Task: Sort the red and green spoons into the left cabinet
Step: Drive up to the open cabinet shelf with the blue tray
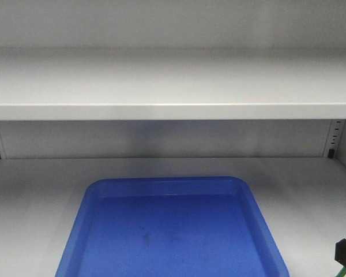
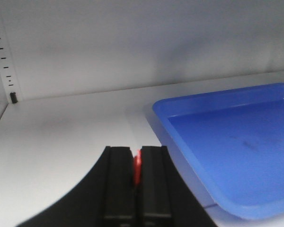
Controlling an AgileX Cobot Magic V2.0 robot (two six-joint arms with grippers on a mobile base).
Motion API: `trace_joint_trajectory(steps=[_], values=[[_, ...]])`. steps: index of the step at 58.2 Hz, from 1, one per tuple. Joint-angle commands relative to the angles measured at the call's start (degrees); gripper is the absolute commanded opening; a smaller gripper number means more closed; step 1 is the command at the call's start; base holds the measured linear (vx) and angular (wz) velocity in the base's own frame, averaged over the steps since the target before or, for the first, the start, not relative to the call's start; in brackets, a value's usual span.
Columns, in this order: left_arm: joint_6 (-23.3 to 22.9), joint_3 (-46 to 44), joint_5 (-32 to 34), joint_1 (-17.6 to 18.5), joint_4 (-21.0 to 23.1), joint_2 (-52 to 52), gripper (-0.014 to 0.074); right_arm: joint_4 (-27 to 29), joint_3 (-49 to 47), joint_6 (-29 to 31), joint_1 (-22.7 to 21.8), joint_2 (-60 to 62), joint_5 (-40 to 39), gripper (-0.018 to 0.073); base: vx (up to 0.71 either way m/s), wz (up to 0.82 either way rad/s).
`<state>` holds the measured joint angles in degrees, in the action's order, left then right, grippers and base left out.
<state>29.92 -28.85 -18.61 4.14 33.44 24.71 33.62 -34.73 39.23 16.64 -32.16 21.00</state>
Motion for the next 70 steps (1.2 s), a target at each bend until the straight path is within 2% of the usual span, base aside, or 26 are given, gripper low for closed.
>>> trace_joint_trajectory(steps=[1, 39, 47, 64, 70], values=[[-0.13, -1.55, 4.22, 0.39, 1.29, 0.32, -0.0003, 0.73, -1.76, 0.26, -0.18, -0.32, -3.76, -0.0003, 0.14, -0.09], [-0.13, -1.55, 4.22, 0.39, 1.35, 0.32, -0.0003, 0.73, -1.76, 0.26, -0.18, -0.32, -3.75, -0.0003, 0.04, -0.03], [-0.13, -1.55, 4.22, 0.39, 1.35, 0.32, -0.0003, 0.81, -1.76, 0.26, -0.18, -0.32, -6.16, -0.0003, 0.00, 0.00], [-0.25, -1.55, 5.98, 0.39, 1.35, 0.38, -0.0003, 2.99, -1.76, 0.03, -0.18, -2.07, -6.58, -0.0003, 0.00, 0.00], [0.02, -1.55, 6.20, 0.39, 5.13, 1.90, -0.0003, 6.24, -1.76, 0.47, -0.18, -4.85, -7.26, -0.0003, 0.00, 0.00]])
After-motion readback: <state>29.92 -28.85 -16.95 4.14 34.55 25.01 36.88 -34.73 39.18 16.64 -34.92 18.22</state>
